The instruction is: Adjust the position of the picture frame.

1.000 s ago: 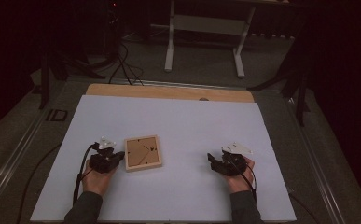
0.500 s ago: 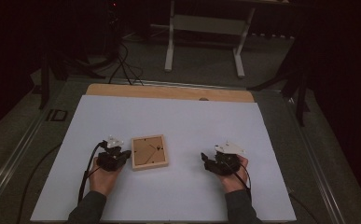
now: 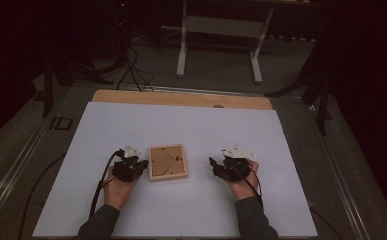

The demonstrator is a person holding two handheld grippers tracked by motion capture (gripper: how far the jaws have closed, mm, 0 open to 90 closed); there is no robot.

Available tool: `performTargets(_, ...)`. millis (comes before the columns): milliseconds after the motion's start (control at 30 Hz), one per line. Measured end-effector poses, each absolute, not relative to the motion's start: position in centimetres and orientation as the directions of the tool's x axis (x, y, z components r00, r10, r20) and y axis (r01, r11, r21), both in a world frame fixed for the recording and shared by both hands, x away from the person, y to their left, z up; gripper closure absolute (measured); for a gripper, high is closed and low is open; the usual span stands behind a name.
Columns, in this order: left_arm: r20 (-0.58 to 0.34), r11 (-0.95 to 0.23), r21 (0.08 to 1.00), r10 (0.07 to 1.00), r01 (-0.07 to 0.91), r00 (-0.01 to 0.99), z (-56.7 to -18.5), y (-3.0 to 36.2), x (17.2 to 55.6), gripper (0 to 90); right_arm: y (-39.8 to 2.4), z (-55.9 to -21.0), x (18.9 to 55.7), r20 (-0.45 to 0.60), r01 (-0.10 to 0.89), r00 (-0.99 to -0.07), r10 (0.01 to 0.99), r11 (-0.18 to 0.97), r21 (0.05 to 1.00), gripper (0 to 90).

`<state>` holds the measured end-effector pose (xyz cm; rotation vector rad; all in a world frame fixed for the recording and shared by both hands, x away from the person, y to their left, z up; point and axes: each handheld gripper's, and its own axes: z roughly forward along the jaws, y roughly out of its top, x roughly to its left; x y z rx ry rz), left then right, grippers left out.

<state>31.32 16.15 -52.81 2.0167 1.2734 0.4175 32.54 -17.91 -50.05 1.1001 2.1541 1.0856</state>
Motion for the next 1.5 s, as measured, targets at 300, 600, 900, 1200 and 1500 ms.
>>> performTargets(300,-0.095,-0.268,0.711,0.88,0.65,0.466,-52.8,15.7,31.4,89.5,-17.1,-50.3,33.0,-0.055,0.443,-0.576,0.816,0.367,0.818,44.9)
performTargets(600,-0.083,-0.274,0.729,0.874,0.628,0.479,-52.3,14.7,31.2,89.5,-16.1,-51.4,32.1,-0.022,0.454,-0.669,0.743,0.431,0.78,68.3)
performTargets(900,-0.081,-0.282,0.729,0.869,0.624,0.487,-52.3,14.5,30.7,89.5,-14.1,-52.2,30.8,-0.039,0.417,-0.75,0.66,0.518,0.747,85.9)
performTargets(1200,-0.089,-0.319,0.699,0.85,0.641,0.52,-52.7,14.4,29.4,89.4,-13.5,-52.8,30.4,-0.037,0.4,-0.792,0.609,0.565,0.722,88.0)
performTargets(1500,-0.08,-0.322,0.688,0.857,0.65,0.509,-52.8,14.0,29.1,89.5,-13.4,-52.9,30.2,-0.042,0.4,-0.797,0.603,0.579,0.71,89.5)
